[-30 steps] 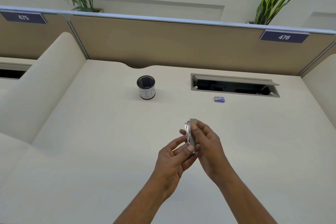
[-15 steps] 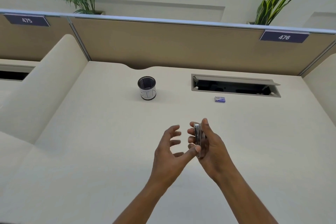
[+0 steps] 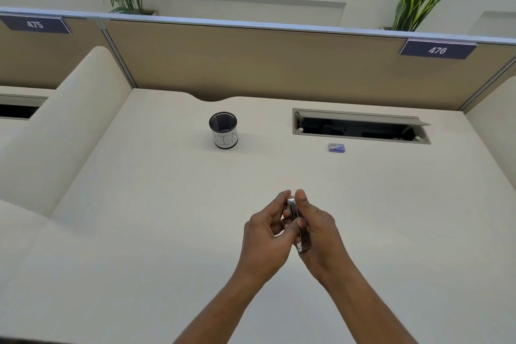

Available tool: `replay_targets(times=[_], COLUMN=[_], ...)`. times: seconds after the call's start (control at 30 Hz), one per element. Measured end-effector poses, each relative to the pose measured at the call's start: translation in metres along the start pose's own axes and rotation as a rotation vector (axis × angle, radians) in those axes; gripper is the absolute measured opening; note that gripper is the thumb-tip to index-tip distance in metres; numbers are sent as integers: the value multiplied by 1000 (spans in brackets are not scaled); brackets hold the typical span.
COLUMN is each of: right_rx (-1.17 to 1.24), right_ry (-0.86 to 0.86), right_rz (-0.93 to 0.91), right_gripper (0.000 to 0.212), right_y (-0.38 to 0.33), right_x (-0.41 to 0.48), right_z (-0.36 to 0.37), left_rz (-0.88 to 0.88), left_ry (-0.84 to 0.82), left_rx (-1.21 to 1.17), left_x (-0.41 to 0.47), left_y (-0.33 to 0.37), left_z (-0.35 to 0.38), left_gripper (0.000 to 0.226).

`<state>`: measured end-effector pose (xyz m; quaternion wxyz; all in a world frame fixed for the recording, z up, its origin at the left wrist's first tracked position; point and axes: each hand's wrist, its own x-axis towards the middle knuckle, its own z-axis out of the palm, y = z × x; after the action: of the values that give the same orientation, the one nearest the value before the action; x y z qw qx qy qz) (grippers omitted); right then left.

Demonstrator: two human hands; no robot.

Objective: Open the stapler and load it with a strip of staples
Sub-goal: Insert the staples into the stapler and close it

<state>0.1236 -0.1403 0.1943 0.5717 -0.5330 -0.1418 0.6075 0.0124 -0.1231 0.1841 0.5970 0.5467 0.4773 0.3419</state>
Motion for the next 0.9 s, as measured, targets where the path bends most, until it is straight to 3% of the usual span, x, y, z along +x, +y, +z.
replay_targets(times=[0.43,0.53,0.67,0.77,0.9], right_rx=[-89,-257,-616,-746,-814], right_ry=[31,85,239,324,348], right_rz=[-75,-200,-329,-375,-464], right_gripper=[40,31,27,46,44], right_y=[2,-3,0,5,6], right_x=[7,7,19,26,34], right_z=[-6,-7,-10,-9,-8], left_rz=[-67,-28,113,214,254], left_ry=[-42,-132,-223,-188,-130], left_rx=[4,95,448,525,544], left_x=[12,20,29,35,49], left_y=[0,-1,-14,-24,-36], left_z=[-2,-11,-17,-11,-10], left_gripper=[69,86,108,106,102])
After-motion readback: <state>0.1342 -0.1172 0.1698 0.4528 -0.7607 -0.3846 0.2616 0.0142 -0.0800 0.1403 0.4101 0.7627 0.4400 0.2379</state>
